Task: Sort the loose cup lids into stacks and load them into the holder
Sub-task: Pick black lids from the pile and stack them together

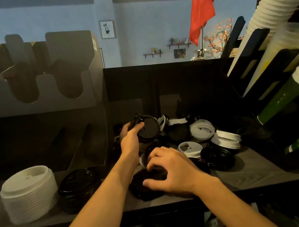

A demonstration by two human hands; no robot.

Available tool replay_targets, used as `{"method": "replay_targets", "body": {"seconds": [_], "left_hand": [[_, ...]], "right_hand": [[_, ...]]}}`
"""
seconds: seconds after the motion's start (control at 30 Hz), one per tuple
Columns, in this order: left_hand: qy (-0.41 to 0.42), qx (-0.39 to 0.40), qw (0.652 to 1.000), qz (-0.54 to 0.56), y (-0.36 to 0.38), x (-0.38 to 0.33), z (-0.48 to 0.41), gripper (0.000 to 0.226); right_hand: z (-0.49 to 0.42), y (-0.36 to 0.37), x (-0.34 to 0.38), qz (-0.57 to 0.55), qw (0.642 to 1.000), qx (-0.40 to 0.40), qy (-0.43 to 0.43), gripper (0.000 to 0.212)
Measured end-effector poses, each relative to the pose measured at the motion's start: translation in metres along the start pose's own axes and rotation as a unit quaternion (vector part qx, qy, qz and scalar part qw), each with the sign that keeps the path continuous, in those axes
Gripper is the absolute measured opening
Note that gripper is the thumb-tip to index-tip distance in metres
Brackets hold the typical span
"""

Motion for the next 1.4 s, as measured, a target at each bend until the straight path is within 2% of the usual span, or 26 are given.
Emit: {"method": "replay_targets", "body": {"seconds": [0.1, 0.2, 0.27, 0.33, 0.4, 0.5, 0.73, 0.8, 0.87, 0.97, 1.07, 1.2, 1.4], "left_hand": [[0.024, 0.001, 1.000, 0.006, -0.004, -0.009, 0.007, 0.038], [0.046, 0.008, 0.999, 0.012, -0.005, -0.018, 0.021, 0.048], [0.048, 0.018, 0.999, 0.018, -0.005, -0.019, 0.031, 0.044], [0.041, 0.023, 0.999, 0.023, -0.008, -0.019, 0.042, 0.035], [0.033, 0.022, 0.999, 0.030, -0.011, -0.020, 0.054, 0.032], [0.024, 0.017, 0.999, 0.026, -0.017, -0.024, 0.072, 0.030], [0.050, 0.022, 0.998, -0.013, -0.034, -0.036, 0.104, 0.032], [0.058, 0.027, 0.998, -0.012, -0.042, -0.044, 0.112, 0.034], [0.071, 0.033, 0.997, -0.008, -0.053, -0.056, 0.119, 0.033], [0.103, 0.027, 0.994, -0.020, -0.073, -0.074, 0.126, 0.035], [0.130, 0.015, 0.991, -0.033, -0.098, -0.092, 0.135, 0.048], [0.156, 0.009, 0.986, -0.051, -0.134, -0.108, 0.145, 0.053], [0.192, -0.061, 0.976, -0.088, -0.201, -0.131, 0.151, 0.050]], "right_hand": [[-0.004, -0.003, -0.007, 0.080, 0.995, -0.066, -0.001, 0.030], [-0.006, 0.002, -0.009, 0.170, 0.980, -0.105, -0.009, 0.025], [-0.003, -0.005, -0.009, 0.185, 0.969, -0.163, -0.001, 0.019], [0.003, -0.017, -0.008, 0.145, 0.960, -0.239, 0.013, 0.018], [0.010, -0.028, -0.007, 0.073, 0.948, -0.308, 0.035, 0.027], [0.014, -0.038, -0.006, 0.002, 0.933, -0.353, 0.064, 0.032], [0.006, -0.046, 0.021, -0.146, 0.924, -0.337, 0.107, 0.015], [-0.001, -0.050, 0.030, -0.202, 0.915, -0.325, 0.129, 0.019], [-0.010, -0.050, 0.042, -0.262, 0.913, -0.277, 0.145, 0.025], [-0.024, -0.042, 0.066, -0.336, 0.908, -0.213, 0.130, 0.018], [-0.032, -0.037, 0.092, -0.362, 0.897, -0.238, 0.087, 0.013], [-0.041, -0.022, 0.128, -0.360, 0.890, -0.275, 0.054, 0.020], [-0.065, 0.017, 0.174, -0.339, 0.909, -0.242, 0.016, 0.022]]}}
Point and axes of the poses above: each hand's wrist, its own z-axis away from the middle knuckle, its own y-axis out of the palm, x = y × z, the point moved 6 cm from there along -z, towards the middle knuckle, and after that the axes turned 8 degrees about -z, right-handed, at the moved point
